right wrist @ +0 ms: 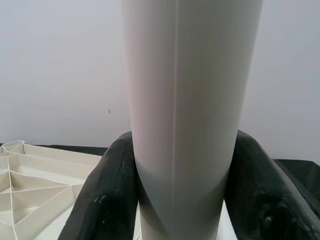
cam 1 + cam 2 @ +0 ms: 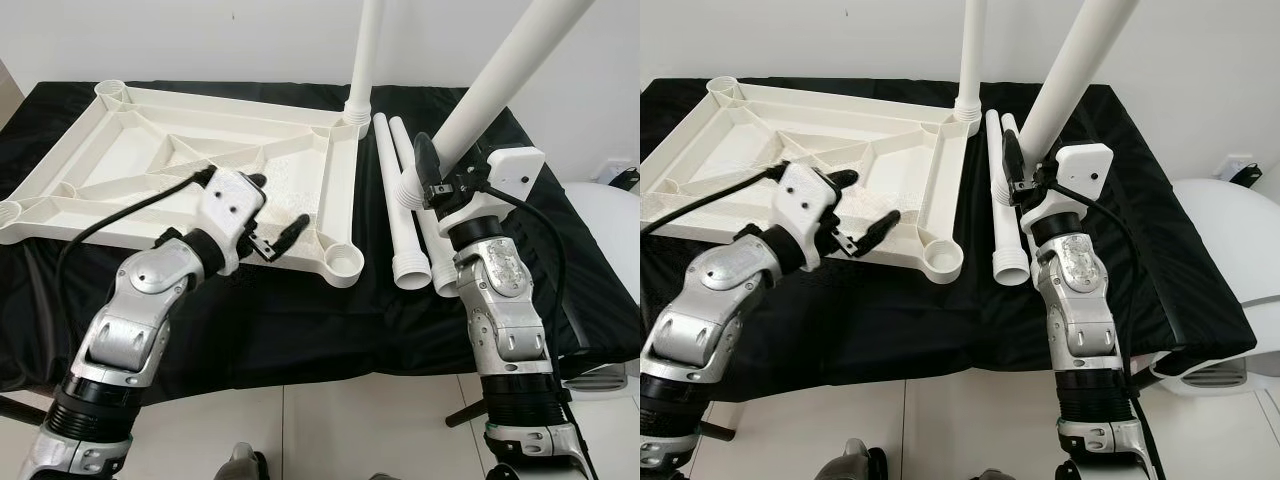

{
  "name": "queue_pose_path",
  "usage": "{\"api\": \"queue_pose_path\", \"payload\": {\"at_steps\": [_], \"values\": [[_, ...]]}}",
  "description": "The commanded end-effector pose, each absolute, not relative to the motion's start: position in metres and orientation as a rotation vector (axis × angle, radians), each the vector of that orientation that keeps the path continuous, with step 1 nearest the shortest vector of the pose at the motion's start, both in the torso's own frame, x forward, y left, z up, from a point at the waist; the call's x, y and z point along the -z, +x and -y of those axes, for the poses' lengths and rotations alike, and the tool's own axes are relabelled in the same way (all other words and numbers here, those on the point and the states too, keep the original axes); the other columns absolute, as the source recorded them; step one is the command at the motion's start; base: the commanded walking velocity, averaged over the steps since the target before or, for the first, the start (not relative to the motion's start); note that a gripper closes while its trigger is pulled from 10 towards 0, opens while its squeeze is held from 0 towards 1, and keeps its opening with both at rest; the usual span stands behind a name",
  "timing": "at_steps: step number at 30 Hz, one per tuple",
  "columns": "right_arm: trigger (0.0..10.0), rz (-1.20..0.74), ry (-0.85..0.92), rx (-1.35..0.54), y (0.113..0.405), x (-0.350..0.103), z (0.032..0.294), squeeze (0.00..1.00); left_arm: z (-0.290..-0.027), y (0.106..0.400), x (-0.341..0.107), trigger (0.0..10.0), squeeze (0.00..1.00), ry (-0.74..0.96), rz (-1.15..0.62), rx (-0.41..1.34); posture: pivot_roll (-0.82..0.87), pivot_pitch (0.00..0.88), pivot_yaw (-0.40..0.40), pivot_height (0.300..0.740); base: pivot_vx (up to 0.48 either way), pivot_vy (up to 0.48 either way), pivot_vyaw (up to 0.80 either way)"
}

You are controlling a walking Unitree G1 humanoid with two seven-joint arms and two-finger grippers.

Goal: Building children table

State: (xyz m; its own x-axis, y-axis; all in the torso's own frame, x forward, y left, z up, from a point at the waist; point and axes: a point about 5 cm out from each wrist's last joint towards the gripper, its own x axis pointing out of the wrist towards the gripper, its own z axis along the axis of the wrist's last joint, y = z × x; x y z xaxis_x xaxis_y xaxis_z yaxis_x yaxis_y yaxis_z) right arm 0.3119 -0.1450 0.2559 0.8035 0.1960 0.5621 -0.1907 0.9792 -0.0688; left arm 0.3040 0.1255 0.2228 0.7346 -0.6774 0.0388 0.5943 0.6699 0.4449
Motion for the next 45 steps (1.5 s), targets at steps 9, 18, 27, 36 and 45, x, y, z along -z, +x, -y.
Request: {"api": "queue_pose_path", "payload": {"at_steps": [9, 18, 27, 36, 45], "values": [[10.0, 0.643, -0.041, -0.196, 0.308, -0.263, 0.151, 0.00, -0.115, 0.322, -0.198, 10.0, 0.00, 0.507, 0.126, 0.824, 0.01, 0.131, 0.002, 0.740, 0.000, 0.000, 0.00], [10.0, 0.650, -0.048, -0.193, 0.307, -0.266, 0.152, 0.00, -0.108, 0.334, -0.190, 10.0, 0.00, 0.471, 0.094, 0.821, -0.01, 0.128, 0.003, 0.740, 0.000, 0.000, 0.00], [10.0, 0.654, -0.061, -0.189, 0.305, -0.268, 0.154, 0.00, -0.110, 0.316, -0.180, 10.0, 0.00, 0.426, 0.033, 1.045, -0.01, 0.128, 0.007, 0.740, 0.000, 0.000, 0.00], [10.0, 0.655, -0.066, -0.190, 0.307, -0.269, 0.155, 0.00, -0.109, 0.311, -0.172, 10.0, 0.00, 0.452, 0.004, 1.092, 0.00, 0.124, 0.003, 0.740, 0.000, 0.000, 0.00], [10.0, 0.655, -0.061, -0.203, 0.307, -0.271, 0.153, 0.00, -0.107, 0.319, -0.168, 10.0, 0.00, 0.496, -0.009, 1.053, 0.00, 0.133, -0.004, 0.740, 0.000, 0.000, 0.00]]}}
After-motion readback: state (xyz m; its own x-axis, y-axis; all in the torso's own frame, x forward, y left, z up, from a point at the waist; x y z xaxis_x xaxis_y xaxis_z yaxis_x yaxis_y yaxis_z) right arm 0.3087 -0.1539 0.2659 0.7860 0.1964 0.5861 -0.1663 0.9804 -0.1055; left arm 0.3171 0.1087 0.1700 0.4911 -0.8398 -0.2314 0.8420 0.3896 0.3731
